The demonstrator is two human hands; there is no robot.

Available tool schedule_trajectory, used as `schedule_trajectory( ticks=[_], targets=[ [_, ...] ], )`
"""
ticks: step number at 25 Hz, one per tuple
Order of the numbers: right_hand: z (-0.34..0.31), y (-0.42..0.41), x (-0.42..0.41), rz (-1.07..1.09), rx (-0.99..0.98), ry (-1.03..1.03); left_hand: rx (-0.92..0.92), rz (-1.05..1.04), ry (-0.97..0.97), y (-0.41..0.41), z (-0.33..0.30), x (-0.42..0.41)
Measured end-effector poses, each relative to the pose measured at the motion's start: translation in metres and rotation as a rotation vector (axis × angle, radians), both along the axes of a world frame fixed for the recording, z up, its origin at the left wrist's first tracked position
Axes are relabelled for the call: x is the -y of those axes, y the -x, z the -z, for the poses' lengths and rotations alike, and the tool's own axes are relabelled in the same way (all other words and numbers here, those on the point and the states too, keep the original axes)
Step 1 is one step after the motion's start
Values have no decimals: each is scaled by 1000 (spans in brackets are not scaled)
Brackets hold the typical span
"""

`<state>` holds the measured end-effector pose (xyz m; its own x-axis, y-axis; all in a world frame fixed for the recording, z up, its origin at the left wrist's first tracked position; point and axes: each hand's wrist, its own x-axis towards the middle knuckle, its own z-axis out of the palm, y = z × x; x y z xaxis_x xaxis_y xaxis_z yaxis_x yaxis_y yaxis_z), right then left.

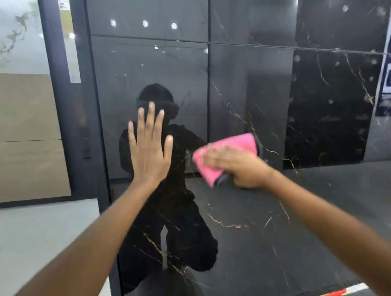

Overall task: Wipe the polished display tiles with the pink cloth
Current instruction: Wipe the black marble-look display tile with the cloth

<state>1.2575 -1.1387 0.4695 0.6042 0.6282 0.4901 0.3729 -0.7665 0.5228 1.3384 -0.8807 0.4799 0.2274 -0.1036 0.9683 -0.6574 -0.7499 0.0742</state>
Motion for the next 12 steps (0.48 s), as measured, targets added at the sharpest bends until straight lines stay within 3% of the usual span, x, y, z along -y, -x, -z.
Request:
schedule_trajectory(
  ticks=[3, 5, 7, 9, 11, 12],
  targets=[
    [-91, -1, 29, 91, 284, -689, -47, -133, -87, -11, 67, 7],
    [-64, -8, 25, 142, 389, -835, -53, -198, -108, -22, 82, 9],
    [32, -14, 6, 149, 288, -598, -41, -221, -111, -24, 82, 11],
    [146, -2, -8, 115, 120, -100, -26, -222, -104, -23, 84, 13],
    [180, 12, 3, 55, 4, 288, -18, -209, -85, -22, 86, 12],
    [161, 8, 14, 0, -2, 340, -13, -211, -78, -23, 86, 13]
  ],
)
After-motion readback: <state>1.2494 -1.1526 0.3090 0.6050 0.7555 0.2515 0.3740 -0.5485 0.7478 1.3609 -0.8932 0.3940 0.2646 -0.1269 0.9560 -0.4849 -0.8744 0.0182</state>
